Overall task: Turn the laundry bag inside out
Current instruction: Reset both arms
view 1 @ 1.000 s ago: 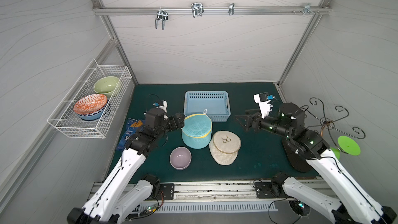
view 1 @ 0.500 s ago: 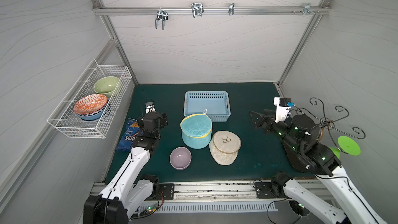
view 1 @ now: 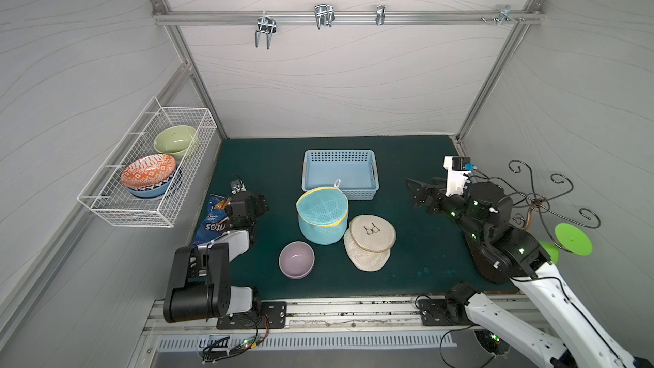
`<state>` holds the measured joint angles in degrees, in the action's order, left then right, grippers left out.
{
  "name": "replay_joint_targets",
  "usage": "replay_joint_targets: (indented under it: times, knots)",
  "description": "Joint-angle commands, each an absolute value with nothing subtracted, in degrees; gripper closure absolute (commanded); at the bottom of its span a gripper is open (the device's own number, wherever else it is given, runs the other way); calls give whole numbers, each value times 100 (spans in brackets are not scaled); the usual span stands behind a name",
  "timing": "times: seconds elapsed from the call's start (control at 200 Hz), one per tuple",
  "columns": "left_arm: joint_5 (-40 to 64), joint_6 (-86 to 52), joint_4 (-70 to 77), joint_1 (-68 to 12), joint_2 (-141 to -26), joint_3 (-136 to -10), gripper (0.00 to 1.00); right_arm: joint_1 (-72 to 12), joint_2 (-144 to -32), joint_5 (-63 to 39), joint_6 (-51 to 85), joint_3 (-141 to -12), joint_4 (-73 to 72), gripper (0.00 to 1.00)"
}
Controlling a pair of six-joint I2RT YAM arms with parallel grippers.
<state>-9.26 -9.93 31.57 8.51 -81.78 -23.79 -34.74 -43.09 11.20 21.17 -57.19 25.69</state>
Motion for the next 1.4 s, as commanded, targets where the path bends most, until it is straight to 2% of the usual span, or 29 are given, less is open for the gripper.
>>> replay_joint_targets:
  times: [0.0,0.135,0.24,0.355,0.5,0.545,0.615,0.68,0.73,0.785,0.84,0.895,1.076,1.181,1.286,1.391]
  knots:
    - [-146,-1091,3600,939,-8411,-2798,2,-3462,-4389,1351,2106,-5841,2480,1]
    - [-40,-1039,4222,923,-8338,-2430,2,-3462,-4192,1318,1975,-5410,1813,1]
    - [-220,-1063,3846,896,-8367,-2629,1,-3458,-3998,1328,1818,-5033,1172,1]
    - [-123,-1063,4491,900,-8245,-2226,1,-3463,-3911,1262,1624,-4888,947,1]
    - [-49,-936,4637,866,-8244,-2135,1,-3463,-4054,889,1087,-4893,899,1]
    - [25,-725,5139,711,-8354,-1852,1,-3461,-4071,789,1017,-4883,940,1]
    - [23,-517,6765,564,-9131,-1620,1,-3458,-4026,857,1030,-4790,889,1]
    - [155,-543,4805,611,-8702,-2243,1,-3450,-3973,843,943,-4731,844,1]
    - [-113,-409,5441,443,-9027,-2216,1,-3450,-3942,919,840,-4724,865,1]
    - [-125,-431,4662,433,-8805,-2379,1,-3445,-3929,968,675,-4765,928,1]
    - [-311,-356,5188,340,-8984,-2292,1,-3423,-3954,1190,646,-4833,1018,1]
    - [-309,-361,4727,317,-8812,-2370,1,-3379,-4014,1305,622,-4913,1071,1]
    - [-387,-258,4811,238,-8893,-2393,1,-3196,-4329,1353,438,-5034,972,1]
    - [-395,-264,4765,237,-8880,-2408,1,-2940,-4456,1283,242,-4861,489,1]
    - [-396,-263,4754,231,-8876,-2408,1,-2344,-4756,1147,-557,-4539,-21,1]
    - [-404,-260,4751,229,-8872,-2408,1,-1784,-5086,991,-874,-3793,-1192,1]
